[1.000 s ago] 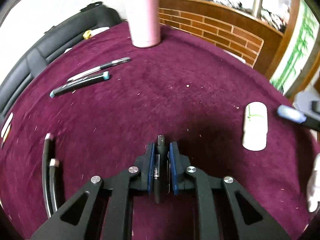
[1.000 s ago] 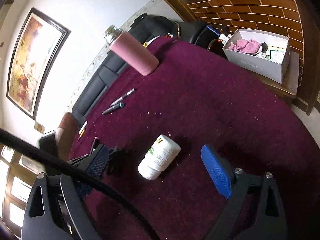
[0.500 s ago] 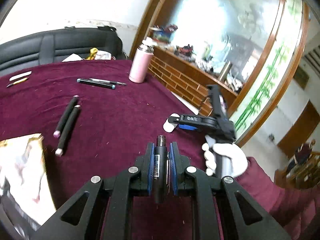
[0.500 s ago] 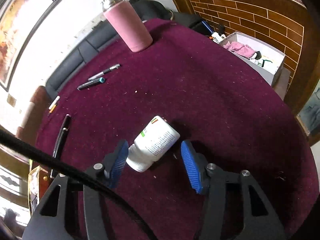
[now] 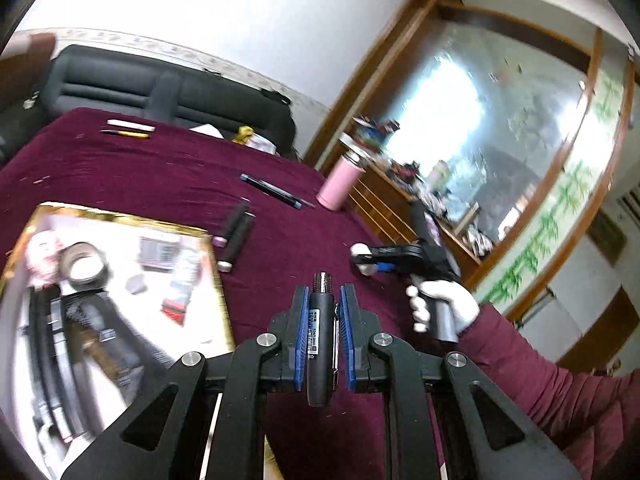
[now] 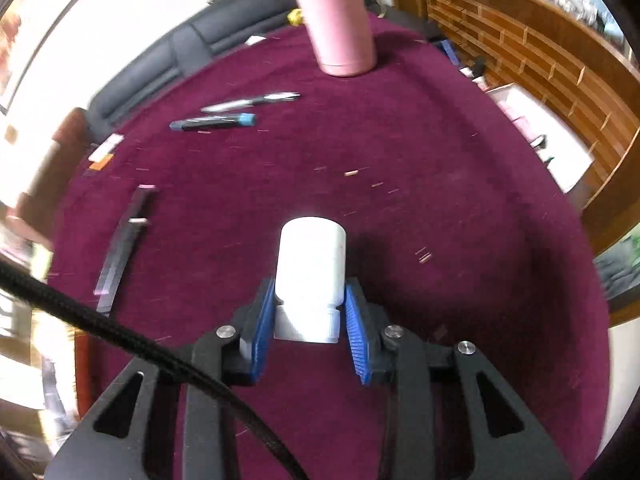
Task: Organize objects
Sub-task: 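Carry the black pen and pill bottle over the tray with both grippers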
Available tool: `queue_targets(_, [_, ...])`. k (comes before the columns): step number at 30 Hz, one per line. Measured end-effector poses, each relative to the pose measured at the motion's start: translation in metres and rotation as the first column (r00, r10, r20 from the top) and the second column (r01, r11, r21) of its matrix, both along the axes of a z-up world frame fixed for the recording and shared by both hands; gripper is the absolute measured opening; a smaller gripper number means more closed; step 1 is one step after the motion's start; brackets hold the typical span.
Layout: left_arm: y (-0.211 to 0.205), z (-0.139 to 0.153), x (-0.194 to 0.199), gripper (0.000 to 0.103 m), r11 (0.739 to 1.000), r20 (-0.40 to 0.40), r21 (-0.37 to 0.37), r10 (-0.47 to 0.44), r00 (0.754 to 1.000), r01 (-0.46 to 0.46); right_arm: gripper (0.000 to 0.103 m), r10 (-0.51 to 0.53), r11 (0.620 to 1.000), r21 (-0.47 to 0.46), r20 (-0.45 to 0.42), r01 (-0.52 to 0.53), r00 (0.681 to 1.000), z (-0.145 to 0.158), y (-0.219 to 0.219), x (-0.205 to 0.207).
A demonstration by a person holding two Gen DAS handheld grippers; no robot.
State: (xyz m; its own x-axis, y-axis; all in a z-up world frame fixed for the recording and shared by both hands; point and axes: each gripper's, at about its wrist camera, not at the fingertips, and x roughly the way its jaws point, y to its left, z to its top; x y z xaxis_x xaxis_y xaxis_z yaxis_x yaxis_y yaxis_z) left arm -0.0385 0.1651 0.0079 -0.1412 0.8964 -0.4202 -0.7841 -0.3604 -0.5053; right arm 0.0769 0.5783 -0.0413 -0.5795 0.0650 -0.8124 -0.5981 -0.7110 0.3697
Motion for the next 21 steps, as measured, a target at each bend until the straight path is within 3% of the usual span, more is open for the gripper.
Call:
queue_targets(7, [-0.069,-0.015,-0.014,0.012,0.985,0.032,-0.001,0.171,0.985,-0.171,0.031,0.196,0.974,-0.088,-0.136,-0.209,0.971,0.026,-0.085,0.001])
queue_targets(14, [-0.122,-0.040,-0.013,0.012,0.944,0.052,-0.076,0.327,0.944,-0.322,0.032,0.427,0.886,-0.111,-0.186,-0.451,0.885,0.031,-0.191,-0.019])
queue_targets(21, [-0.124,-0.052,-0.015,0.012,0.946,0.094,-0.074,0.322,0.942,-0.316,0.032,0.593,0.793,-0.076,-0.129,-0.604,0.795,0.017,-0.278,-0.032])
